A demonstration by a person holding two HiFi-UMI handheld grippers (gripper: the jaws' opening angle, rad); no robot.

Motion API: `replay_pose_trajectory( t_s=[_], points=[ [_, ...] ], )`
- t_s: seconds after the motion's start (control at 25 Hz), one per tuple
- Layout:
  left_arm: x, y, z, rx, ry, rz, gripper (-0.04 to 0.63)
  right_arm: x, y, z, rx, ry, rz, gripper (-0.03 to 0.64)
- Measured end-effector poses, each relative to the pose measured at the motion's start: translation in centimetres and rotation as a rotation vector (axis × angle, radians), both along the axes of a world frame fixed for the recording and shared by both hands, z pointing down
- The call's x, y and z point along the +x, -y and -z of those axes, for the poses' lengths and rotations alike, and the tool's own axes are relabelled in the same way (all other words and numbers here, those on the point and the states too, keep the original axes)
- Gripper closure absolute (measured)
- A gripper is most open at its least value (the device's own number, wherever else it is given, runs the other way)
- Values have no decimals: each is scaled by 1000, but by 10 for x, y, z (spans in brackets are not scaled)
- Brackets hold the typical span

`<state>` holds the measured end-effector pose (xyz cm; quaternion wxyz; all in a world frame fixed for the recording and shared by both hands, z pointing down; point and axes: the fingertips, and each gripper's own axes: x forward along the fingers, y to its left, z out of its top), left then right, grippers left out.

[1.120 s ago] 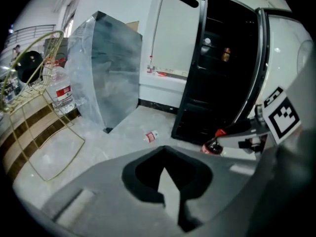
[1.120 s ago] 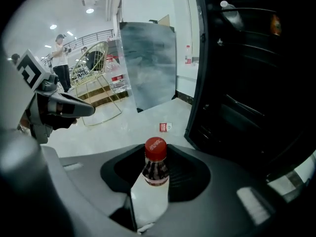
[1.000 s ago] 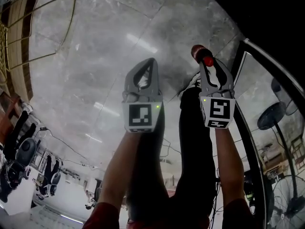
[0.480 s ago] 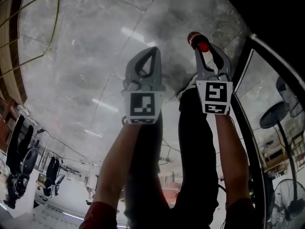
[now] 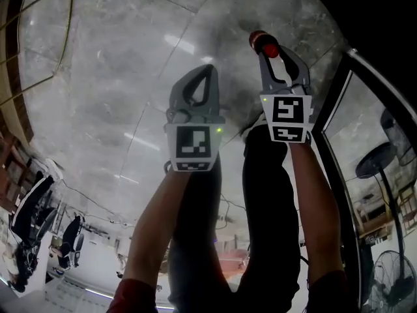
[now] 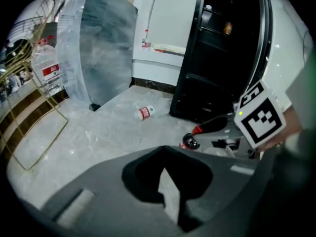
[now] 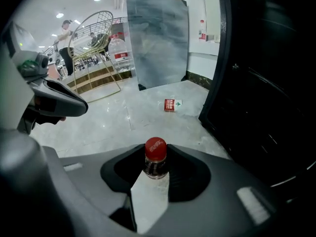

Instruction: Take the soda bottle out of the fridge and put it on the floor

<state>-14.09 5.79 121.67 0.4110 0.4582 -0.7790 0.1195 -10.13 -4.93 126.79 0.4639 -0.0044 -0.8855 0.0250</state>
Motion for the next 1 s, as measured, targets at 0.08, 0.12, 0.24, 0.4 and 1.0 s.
replay_pose_trajectory(
  t_s=[0.08,0.12,0.24,0.4,1.0],
  points=[
    [3,-3,-4,-5,-14,14,595,-1,-3,-7,4,1,18,485],
    [5,-4,-5,-6,-17,12,595,-1,-3,-10,5,1,23,485],
    [12,-5,-8,-15,-19,-14,595,-3,-2,-15,9,2,17,483],
    [21,-8,-10,-17,-23,-45,595,-4,-5,-21,13,3,20,483],
    [28,-10,-15,-30,-31,-58,595,5,-14,-29,117,-29,123,482]
  ],
)
